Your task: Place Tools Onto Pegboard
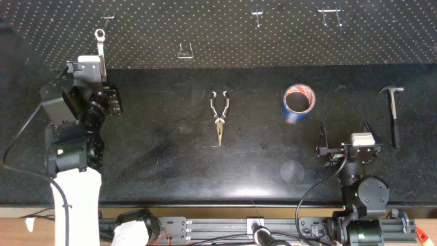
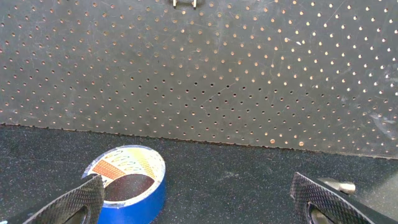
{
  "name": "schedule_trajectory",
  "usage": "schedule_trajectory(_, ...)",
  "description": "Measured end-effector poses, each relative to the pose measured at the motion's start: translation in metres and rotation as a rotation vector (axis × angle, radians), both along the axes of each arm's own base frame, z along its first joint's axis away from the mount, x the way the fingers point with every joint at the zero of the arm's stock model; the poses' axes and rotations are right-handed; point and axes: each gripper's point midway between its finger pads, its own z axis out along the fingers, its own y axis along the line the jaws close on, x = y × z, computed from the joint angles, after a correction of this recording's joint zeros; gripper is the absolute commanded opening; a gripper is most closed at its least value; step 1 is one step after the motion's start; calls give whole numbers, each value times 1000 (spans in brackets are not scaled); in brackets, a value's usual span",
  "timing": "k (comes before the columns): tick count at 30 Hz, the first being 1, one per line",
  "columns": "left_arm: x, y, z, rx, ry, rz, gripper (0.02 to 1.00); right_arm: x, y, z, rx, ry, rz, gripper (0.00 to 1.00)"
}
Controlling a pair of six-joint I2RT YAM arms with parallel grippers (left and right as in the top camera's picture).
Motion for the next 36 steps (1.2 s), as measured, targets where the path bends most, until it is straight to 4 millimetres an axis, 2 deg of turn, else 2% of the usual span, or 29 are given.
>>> schedule_trajectory(10,9,-4,-26,-38,70,-28,29,0,0,0,0,0,0,969)
schedule_trajectory(13,6,-6,-18,-32,49,-33,27,0,0,0,0,0,0,969)
schedule_trajectory(15,-2,-18,8,-14,-28,-64,29,0,0,0,0,0,0,969)
schedule_trajectory(16,-4,-20,14,-11,-45,-68,29,0,0,0,0,0,0,969)
schedule_trajectory(23,-1,-10,20,-3,-75,-42,25,0,0,0,0,0,0,969)
schedule_trajectory(28,7,-8,-1,-20,-13,-41,31,0,0,0,0,0,0,969)
schedule_trajectory(34,11,-6,1,-15,-30,-39,27,0,0,0,0,0,0,969)
schedule_trajectory(36,10,7,3,-11,-41,-4,27,0,0,0,0,0,0,969)
